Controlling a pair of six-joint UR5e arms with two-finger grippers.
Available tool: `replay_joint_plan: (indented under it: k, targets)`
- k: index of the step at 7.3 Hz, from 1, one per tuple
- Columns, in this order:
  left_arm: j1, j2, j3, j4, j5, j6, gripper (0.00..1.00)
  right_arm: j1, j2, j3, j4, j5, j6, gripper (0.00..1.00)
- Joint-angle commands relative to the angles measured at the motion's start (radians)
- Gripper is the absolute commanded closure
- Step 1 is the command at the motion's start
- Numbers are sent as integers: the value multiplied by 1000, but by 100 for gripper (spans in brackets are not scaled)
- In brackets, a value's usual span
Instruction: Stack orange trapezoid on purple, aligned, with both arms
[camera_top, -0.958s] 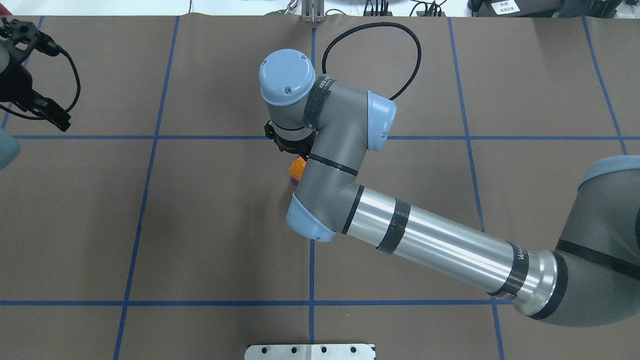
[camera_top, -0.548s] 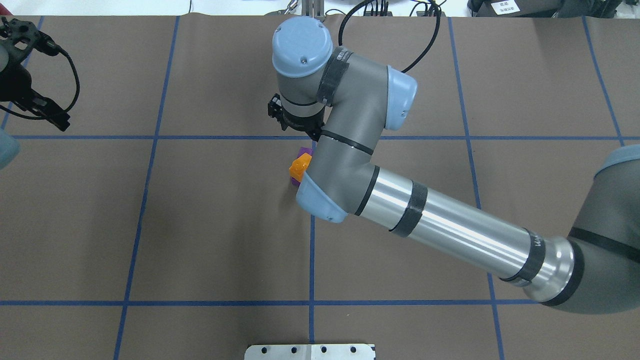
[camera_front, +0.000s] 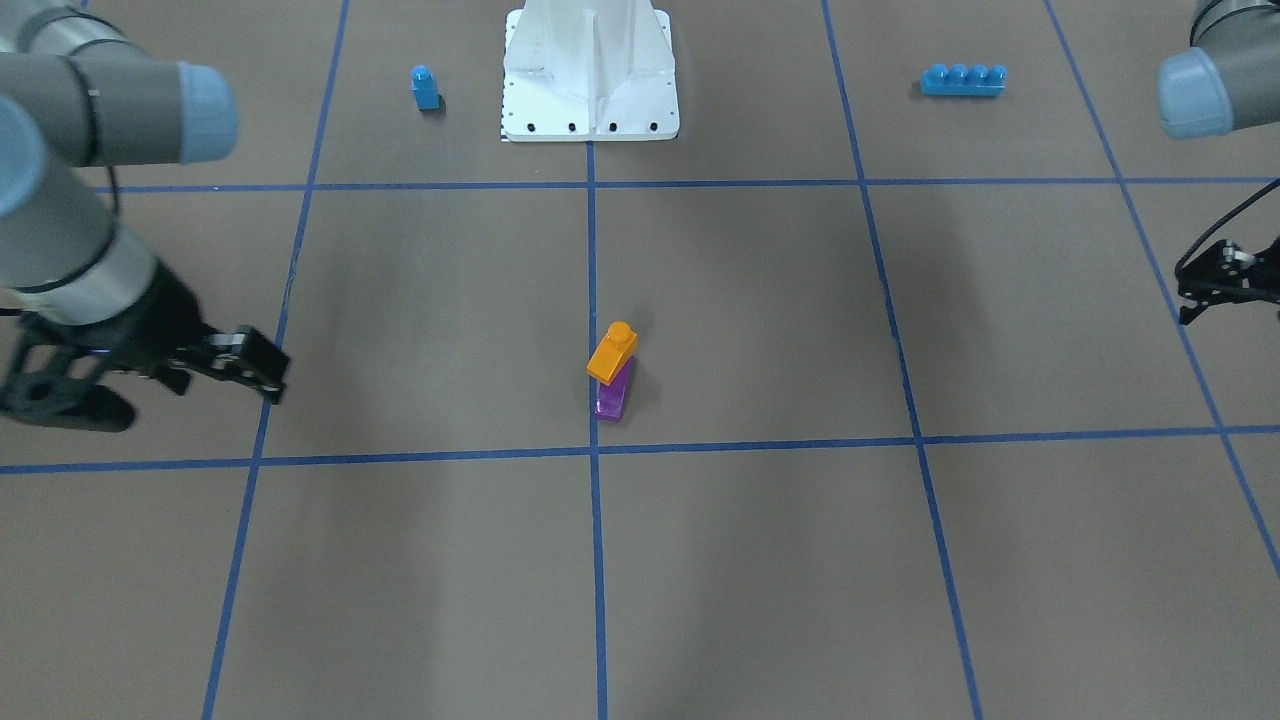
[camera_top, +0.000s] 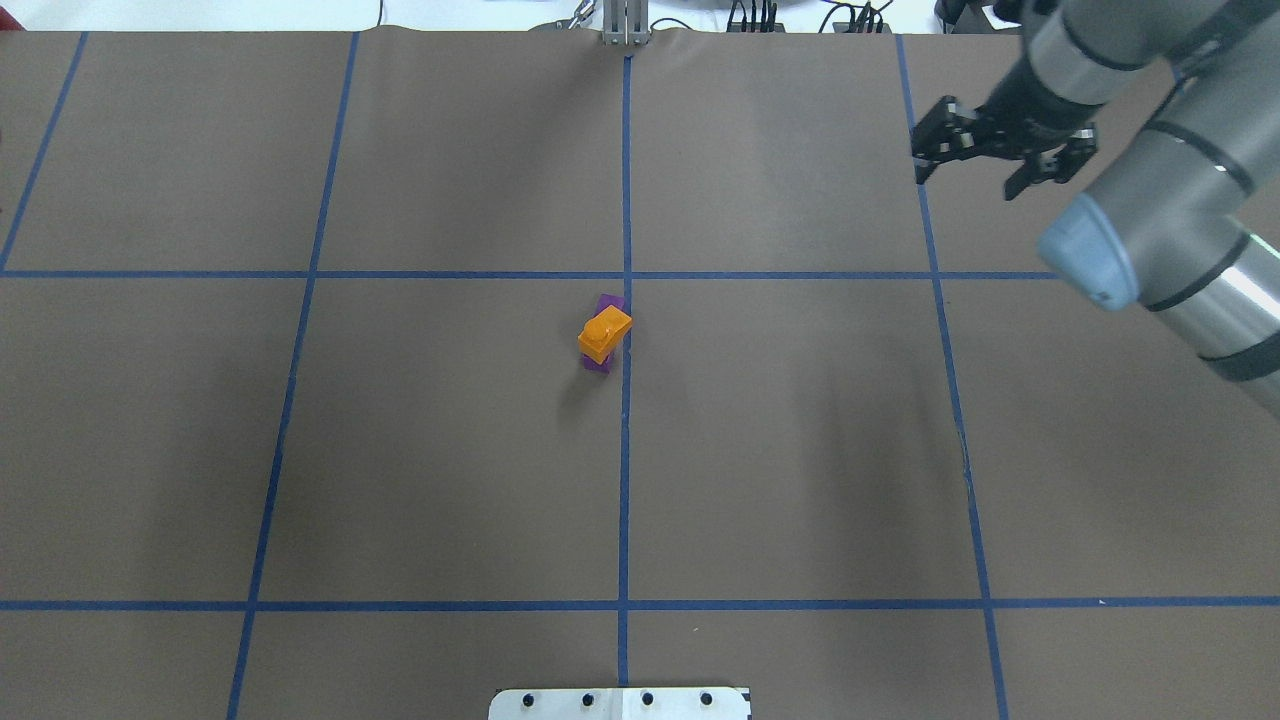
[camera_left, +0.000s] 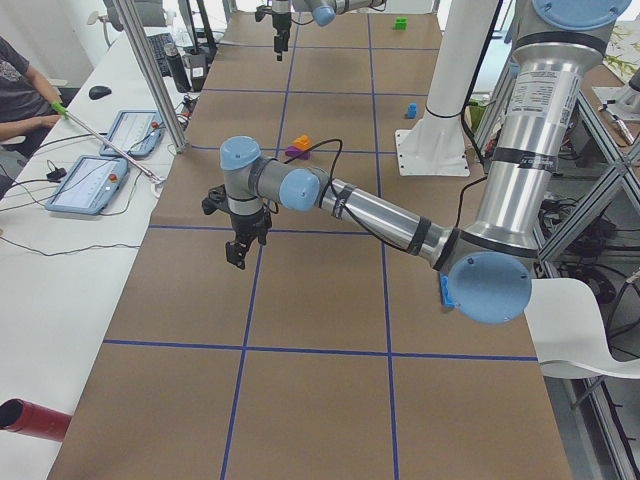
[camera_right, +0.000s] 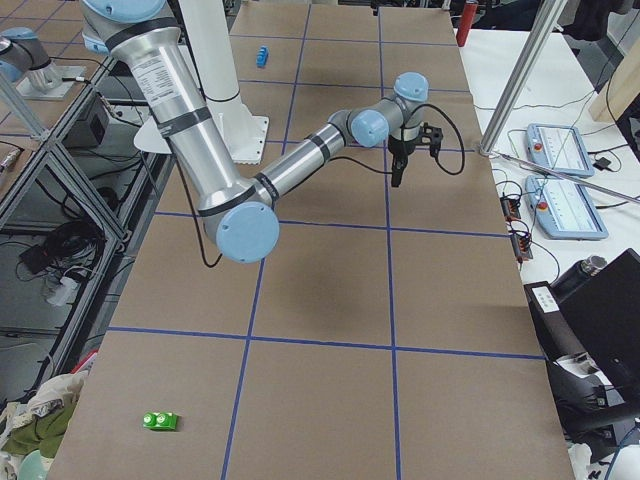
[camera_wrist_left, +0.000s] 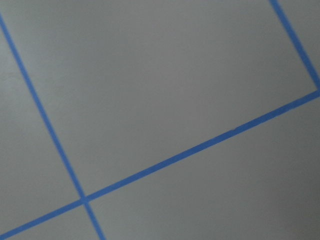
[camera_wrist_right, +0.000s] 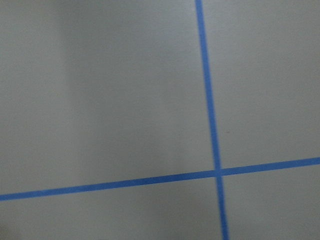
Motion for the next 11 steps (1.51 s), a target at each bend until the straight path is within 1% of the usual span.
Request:
replay_joint_plan:
  k: [1,2,3,4,6,8,9,11]
  targets:
    - [-72,78,-21,-9,-43,29,0,230,-241,6,23,70,-404,0]
    - [-122,152,-8,-29,-45,37,0,252,-322,1,40,68,-463,0]
    - [-130,165,-1,-53,-42,34,0,296,-363,-33,110,62,-525,0]
    - [-170,171,12,-41,-48,34,0,350,-371,-95,154,73,-531,0]
    - [-178,171,45,-29,-49,36,0,396,-391,-105,148,82,-543,0]
    - [-176,182,87,-29,-61,36,0,413,-437,-93,145,129,-582,0]
    - [-176,188,94,-25,-95,36,0,415,-450,-91,145,143,-583,0]
    - [-188,202,87,-25,-115,37,0,415,-458,-91,145,143,-583,0]
